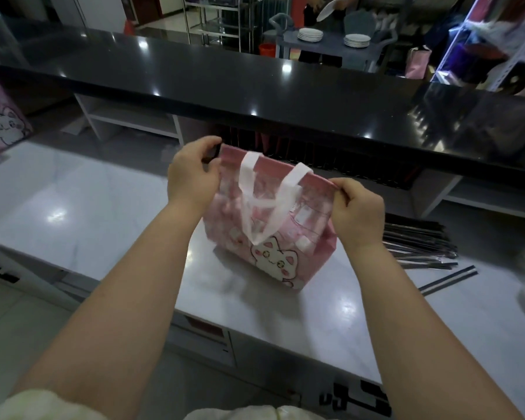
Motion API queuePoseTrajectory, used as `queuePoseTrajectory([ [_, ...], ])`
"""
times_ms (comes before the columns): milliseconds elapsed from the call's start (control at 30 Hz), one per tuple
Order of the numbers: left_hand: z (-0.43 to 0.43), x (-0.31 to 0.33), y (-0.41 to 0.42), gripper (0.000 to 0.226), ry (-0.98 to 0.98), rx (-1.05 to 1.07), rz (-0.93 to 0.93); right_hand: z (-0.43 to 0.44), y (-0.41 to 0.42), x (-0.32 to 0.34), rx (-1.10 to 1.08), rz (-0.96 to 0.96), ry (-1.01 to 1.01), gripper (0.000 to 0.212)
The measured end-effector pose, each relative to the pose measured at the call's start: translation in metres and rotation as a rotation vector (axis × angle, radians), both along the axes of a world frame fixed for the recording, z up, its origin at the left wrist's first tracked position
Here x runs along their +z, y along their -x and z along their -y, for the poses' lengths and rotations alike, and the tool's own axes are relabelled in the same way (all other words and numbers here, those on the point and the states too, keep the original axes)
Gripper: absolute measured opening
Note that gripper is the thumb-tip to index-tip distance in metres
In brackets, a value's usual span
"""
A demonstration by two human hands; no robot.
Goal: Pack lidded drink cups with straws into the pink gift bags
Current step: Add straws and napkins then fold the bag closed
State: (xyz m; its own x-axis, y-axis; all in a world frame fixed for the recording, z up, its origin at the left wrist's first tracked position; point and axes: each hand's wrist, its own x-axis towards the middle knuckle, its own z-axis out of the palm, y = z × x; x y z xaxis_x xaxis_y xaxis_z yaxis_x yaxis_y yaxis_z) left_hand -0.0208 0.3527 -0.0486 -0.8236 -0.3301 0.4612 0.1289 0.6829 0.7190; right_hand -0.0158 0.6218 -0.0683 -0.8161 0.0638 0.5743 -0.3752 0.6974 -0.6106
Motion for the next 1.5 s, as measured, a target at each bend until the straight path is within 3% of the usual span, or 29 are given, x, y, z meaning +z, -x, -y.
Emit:
queuePoseTrajectory([
  [133, -0.004, -0.013, -0.028, 0.029, -0.168, -0.03, -0.069, 0.038, -0.009, -0.013, 0.086, -0.031, 0.03, 0.016],
  [267, -0.02, -0.055, -0.063, 0.034, -0.331, -0.157, 0.099, 0.052, -0.009, -0.027, 0.324, 0.237, 0.33, 0.025],
  [333, -0.03, -0.075, -0.075, 0.047, -0.332, -0.219, 0.162, 0.036, -0.007, -0.034, 0.396, 0.389, 0.469, 0.038],
  [467, -0.046, -0.101, -0.084, 0.065, -0.218, -0.254, 0.139, 0.025, -0.012, -0.056, 0.414, 0.591, 0.386, 0.059],
  [633, -0.042, -0.11, -0.09, 0.062, -0.314, -0.124, 0.099, 0.048, -0.032, -0.072, 0.372, 0.503, 0.407, 0.056],
  [767, -0.032, -0.114, -0.098, 0.055, -0.269, -0.101, 0.05, 0.056, -0.04, -0.085, 0.377, 0.467, 0.358, 0.056],
  [967, -0.027, -0.11, -0.082, 0.057, -0.182, -0.067, 0.158, 0.066, -0.029, -0.096, 0.255, 0.517, 0.344, 0.029],
  [1100, -0.023, -0.101, -0.076, 0.044, -0.115, -0.043, 0.192, 0.063, -0.021, -0.094, 0.255, 0.513, 0.366, 0.014],
  [1300, -0.037, -0.096, -0.074, 0.037, -0.024, -0.016, 0.002, 0.069, -0.023, -0.078, 0.251, 0.372, 0.404, 0.028],
  [1500, -0.04, -0.101, -0.065, 0.034, -0.079, -0.012, -0.022, 0.07, -0.015, -0.079, 0.242, 0.32, 0.237, 0.031],
])
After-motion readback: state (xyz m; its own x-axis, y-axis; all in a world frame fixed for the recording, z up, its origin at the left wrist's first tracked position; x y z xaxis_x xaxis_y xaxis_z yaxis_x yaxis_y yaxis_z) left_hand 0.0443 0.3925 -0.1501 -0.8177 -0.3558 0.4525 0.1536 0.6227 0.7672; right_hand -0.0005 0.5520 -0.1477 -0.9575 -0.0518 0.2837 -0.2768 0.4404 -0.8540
